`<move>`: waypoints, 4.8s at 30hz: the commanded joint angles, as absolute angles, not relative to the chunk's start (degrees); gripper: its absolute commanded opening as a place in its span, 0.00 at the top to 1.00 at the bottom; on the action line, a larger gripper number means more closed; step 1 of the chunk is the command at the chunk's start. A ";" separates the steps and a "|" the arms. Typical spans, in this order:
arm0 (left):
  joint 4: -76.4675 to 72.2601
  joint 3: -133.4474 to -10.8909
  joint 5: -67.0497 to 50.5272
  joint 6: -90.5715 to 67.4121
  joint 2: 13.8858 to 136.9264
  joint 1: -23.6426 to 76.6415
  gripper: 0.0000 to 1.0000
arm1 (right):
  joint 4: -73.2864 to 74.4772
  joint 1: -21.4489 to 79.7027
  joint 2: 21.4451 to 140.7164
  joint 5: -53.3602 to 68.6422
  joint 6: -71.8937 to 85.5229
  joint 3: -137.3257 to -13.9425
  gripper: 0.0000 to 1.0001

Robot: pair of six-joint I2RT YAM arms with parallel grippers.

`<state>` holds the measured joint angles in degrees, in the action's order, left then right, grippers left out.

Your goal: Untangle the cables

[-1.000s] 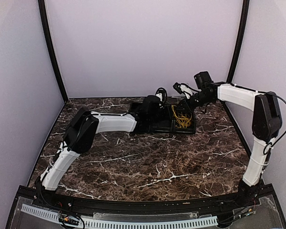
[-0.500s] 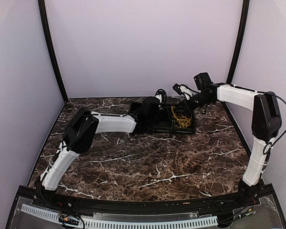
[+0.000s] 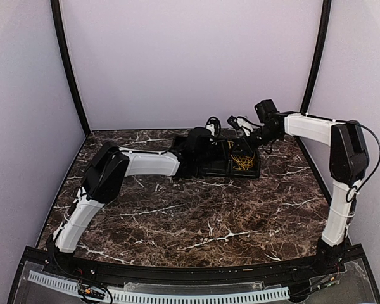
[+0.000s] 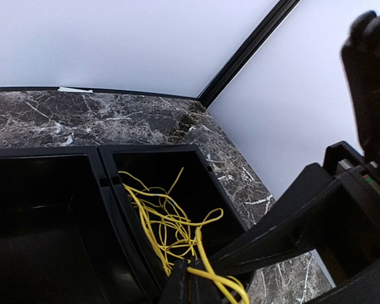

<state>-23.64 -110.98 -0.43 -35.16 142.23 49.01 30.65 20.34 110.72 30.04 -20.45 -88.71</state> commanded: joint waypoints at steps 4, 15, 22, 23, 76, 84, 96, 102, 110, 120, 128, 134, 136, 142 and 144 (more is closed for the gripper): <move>-26.56 -109.00 -1.94 -34.81 135.83 49.28 1.00 | 30.50 20.65 112.43 30.41 -19.44 -92.07 0.88; -24.60 -105.17 -2.34 -35.21 132.75 49.31 0.71 | 28.23 18.87 112.94 24.09 -19.11 -92.19 1.00; -30.61 -89.36 -3.06 -36.17 123.24 49.66 0.63 | 28.19 16.43 115.90 19.03 -19.86 -93.10 1.00; -31.12 -87.88 -2.90 -36.13 121.03 49.70 0.63 | 28.70 16.42 116.76 18.42 -20.27 -93.62 1.00; -7.42 -37.81 8.04 -37.49 83.80 50.73 0.63 | 31.36 36.26 98.25 21.13 -31.20 -78.94 0.60; -1.63 -39.53 8.83 -45.89 87.61 46.83 0.64 | 33.69 46.72 104.91 22.44 -33.91 -81.55 0.60; -7.15 -40.11 2.09 -48.58 95.19 42.85 0.81 | 31.77 51.94 111.41 27.89 -34.05 -81.98 0.60; -12.24 -39.92 -3.04 -47.06 96.65 42.16 1.00 | 30.93 52.07 113.97 30.97 -32.73 -83.54 0.59; -18.50 -39.09 -3.64 -39.68 82.99 43.87 1.00 | 31.02 51.76 113.64 31.05 -30.41 -87.12 0.55; -12.52 -43.42 -1.01 -27.17 65.67 49.51 1.00 | 25.21 47.02 101.63 33.25 -24.21 -86.10 0.42; -7.81 -50.02 -2.36 -21.81 63.36 51.73 1.00 | 26.78 47.02 91.22 33.06 -26.39 -87.92 0.35; -7.42 -52.29 -4.50 -20.48 63.95 53.30 1.00 | 27.60 47.50 93.91 33.61 -27.17 -87.74 0.27; -7.35 -52.68 -4.81 -20.56 64.24 53.72 1.00 | 28.29 47.76 96.20 35.88 -26.91 -88.15 0.27; -8.07 -53.21 -5.43 -20.44 64.83 54.88 1.00 | 28.84 47.57 100.43 40.91 -24.60 -91.11 0.72; -8.62 -52.88 -4.32 -20.47 65.40 54.93 1.00 | 29.67 47.55 100.15 42.67 -24.44 -92.34 1.00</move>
